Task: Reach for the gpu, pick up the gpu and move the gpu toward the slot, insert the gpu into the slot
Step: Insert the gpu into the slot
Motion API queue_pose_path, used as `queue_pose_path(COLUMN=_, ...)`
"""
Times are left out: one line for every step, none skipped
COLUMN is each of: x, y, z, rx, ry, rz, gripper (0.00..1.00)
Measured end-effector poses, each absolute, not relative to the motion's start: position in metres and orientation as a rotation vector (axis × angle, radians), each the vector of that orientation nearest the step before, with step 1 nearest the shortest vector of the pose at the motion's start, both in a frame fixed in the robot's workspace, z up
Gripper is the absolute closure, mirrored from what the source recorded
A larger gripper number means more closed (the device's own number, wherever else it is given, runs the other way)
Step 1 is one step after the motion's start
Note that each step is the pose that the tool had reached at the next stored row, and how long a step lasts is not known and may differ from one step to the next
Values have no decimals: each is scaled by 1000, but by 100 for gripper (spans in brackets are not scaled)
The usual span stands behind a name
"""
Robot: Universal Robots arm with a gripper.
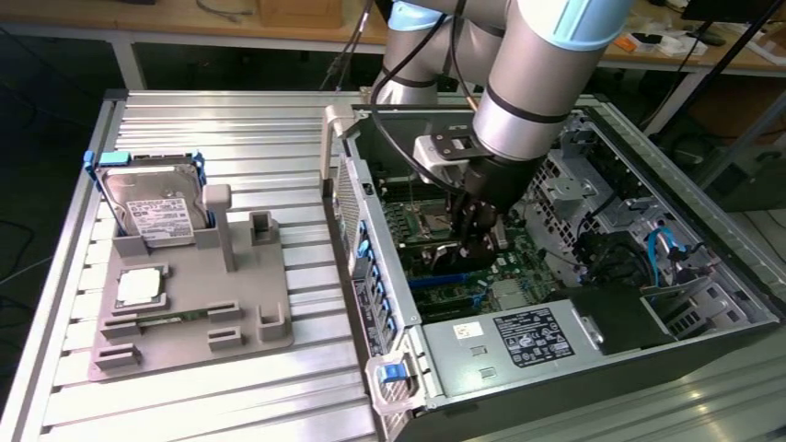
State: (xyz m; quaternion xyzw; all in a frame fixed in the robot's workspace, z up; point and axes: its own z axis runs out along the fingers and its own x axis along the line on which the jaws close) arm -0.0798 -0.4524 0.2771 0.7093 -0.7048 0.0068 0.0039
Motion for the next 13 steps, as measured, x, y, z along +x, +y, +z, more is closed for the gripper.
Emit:
queue_pose_path(x=-80, y=-452, z=277, rx=2223, ry=-2209, rz=21, gripper=73)
queue_pose_path(x=-80, y=-452, z=277, rx=2223, ry=-2209, rz=21, gripper=73)
queue_pose_path(x=-80, y=-452, z=277, rx=2223, ry=-2209, rz=21, gripper=73)
queue_pose_path(x=-80, y=-452, z=276, rx=2223, ry=-2209, rz=20, gripper=73)
queue_pose_path(x=-80, y=-452, z=276, rx=2223, ry=-2209, rz=20, gripper=73)
queue_pose_path(x=-80, y=-452, z=276, rx=2223, ry=-2209, rz=20, gripper=73)
queue_pose_path(x=-80, y=-451, z=275, rx=2223, ry=-2210, rz=20, gripper=73)
queue_pose_path(x=-80, y=-450, z=275, rx=2223, ry=-2209, rz=20, gripper=73)
queue_pose_path(x=-80, y=-450, z=274, rx=2223, ry=-2209, rz=20, gripper=73)
queue_pose_path(x=-80, y=-450, z=274, rx=2224, ry=-2209, rz=20, gripper=73)
queue_pose_path(x=-80, y=-450, z=274, rx=2223, ry=-2210, rz=21, gripper=73)
queue_pose_path(x=-81, y=-450, z=274, rx=2224, ry=-2210, rz=21, gripper=73)
queue_pose_path(x=-82, y=-450, z=273, rx=2224, ry=-2210, rz=21, gripper=73)
